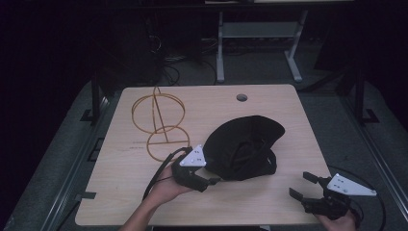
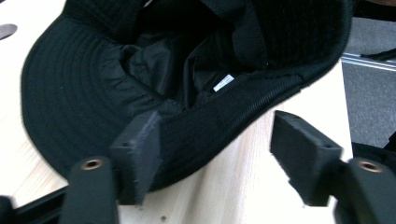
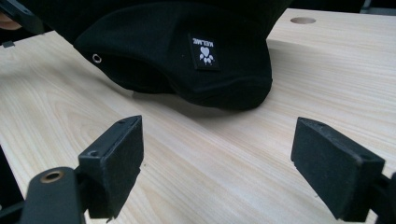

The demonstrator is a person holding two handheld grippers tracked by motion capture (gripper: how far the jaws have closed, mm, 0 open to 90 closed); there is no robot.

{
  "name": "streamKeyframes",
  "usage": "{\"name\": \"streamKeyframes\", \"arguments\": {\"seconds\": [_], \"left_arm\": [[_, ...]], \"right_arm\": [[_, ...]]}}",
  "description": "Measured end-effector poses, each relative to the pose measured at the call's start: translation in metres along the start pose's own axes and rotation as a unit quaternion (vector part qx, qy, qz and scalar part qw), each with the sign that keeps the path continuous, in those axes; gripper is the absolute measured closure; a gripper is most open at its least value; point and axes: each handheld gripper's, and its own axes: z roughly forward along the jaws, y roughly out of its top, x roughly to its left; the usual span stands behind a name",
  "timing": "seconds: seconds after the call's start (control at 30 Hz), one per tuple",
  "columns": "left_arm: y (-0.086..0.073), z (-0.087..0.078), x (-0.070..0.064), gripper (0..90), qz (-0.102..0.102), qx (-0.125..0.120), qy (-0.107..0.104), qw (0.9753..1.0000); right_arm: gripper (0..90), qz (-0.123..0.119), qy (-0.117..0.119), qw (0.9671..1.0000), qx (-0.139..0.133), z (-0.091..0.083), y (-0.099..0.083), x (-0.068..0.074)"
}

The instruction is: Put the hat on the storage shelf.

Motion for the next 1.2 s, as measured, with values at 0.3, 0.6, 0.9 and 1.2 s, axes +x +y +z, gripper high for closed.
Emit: {"name": "streamKeyframes", "arguments": {"seconds": [0.3,0.6,0.9,1.2], "left_arm": [[0.006,0.012,0.006,63.9,0.015,0.007,-0.016,0.9997],[0.014,0.014,0.005,80.9,0.033,-0.008,-0.028,0.9990],[0.018,0.008,0.004,84.7,0.042,-0.030,-0.040,0.9979],[0.021,0.006,0.003,84.9,0.040,-0.048,-0.052,0.9967]], "right_arm": [[16.6,-0.005,0.009,0.9999,-0.001,0.005,0.003,0.003],[17.0,-0.014,0.033,0.9993,0.002,0.025,0.016,0.007],[17.8,-0.035,0.031,0.9989,0.008,0.037,0.032,0.007],[21.5,-0.049,0.043,0.9976,0.025,0.050,0.059,0.002]]}}
